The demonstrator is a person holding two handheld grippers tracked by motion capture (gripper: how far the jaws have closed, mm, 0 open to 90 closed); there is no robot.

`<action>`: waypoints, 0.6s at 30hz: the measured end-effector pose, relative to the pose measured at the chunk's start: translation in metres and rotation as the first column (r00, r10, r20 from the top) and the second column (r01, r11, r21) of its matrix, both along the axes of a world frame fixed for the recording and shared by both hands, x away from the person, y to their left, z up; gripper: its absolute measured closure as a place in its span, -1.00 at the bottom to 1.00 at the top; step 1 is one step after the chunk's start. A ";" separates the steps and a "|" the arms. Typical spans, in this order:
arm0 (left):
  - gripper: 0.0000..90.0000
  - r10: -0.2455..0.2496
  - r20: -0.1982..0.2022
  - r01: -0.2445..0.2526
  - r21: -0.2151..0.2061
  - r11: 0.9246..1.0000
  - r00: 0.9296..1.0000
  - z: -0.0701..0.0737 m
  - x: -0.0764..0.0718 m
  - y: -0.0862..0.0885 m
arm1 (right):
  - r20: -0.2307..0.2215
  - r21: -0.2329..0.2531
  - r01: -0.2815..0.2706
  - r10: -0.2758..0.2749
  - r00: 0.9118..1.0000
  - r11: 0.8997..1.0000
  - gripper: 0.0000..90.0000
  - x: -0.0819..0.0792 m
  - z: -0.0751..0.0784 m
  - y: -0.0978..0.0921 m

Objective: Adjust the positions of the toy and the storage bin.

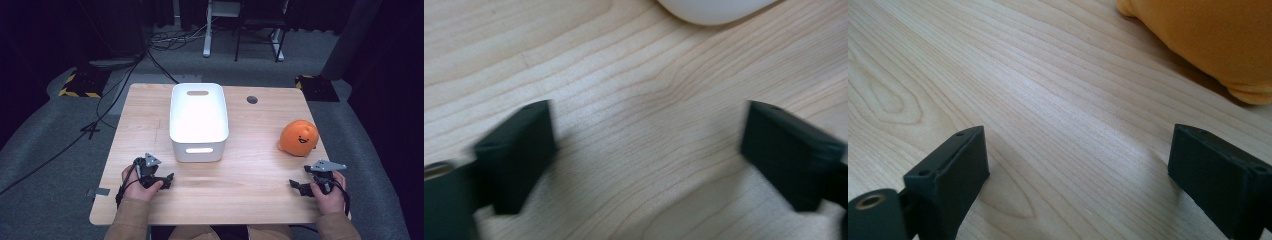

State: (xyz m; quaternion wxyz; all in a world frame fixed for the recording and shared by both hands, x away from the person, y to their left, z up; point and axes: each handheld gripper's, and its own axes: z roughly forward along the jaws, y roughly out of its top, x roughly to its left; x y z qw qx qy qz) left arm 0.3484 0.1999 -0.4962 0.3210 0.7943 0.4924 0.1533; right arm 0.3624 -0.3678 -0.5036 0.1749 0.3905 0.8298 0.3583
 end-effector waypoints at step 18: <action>-0.48 0.027 0.084 -0.018 -0.110 0.994 0.996 0.052 -0.006 0.003 | 0.000 0.000 0.000 0.000 1.000 1.000 -0.79 0.000 0.000 0.000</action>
